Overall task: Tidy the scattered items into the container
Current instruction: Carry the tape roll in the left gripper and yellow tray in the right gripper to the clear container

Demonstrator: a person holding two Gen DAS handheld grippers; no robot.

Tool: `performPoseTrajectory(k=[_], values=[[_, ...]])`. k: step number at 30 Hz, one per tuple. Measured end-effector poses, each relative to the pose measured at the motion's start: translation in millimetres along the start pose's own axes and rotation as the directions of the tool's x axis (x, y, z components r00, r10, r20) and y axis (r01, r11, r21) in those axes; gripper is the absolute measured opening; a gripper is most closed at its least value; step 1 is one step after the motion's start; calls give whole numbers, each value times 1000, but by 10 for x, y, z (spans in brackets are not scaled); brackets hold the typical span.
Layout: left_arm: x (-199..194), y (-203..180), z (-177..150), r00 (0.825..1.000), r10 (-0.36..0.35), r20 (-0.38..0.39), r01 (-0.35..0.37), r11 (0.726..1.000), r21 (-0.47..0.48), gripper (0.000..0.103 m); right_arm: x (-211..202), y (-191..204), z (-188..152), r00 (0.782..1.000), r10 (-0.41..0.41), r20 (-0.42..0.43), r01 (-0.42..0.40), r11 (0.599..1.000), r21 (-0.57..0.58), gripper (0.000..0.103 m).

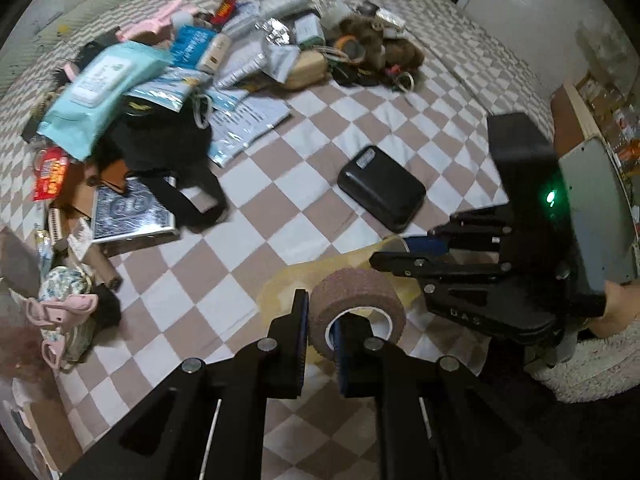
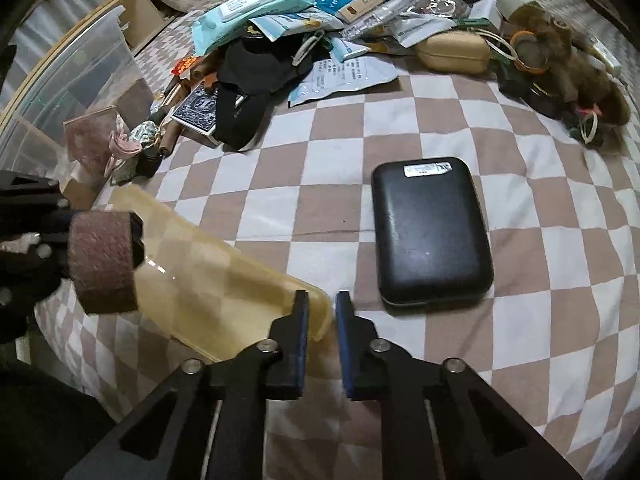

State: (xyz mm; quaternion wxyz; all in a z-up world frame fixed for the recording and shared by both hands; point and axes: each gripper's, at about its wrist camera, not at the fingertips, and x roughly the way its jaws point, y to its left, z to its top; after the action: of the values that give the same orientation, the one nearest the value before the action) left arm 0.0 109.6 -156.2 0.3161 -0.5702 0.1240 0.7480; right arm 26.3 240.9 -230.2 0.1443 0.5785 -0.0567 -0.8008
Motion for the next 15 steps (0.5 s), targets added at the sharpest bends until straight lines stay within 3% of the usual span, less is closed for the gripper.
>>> performPoseTrajectory(k=[7, 15], values=[[-213, 98, -3, 997, 38, 72, -36, 999, -32, 12, -78, 51, 24, 999, -15, 42, 16, 1000, -22, 7], [-454, 196, -22, 980, 126, 151, -113, 989, -97, 12, -232, -34, 119, 994, -53, 96, 52, 999, 13, 7]])
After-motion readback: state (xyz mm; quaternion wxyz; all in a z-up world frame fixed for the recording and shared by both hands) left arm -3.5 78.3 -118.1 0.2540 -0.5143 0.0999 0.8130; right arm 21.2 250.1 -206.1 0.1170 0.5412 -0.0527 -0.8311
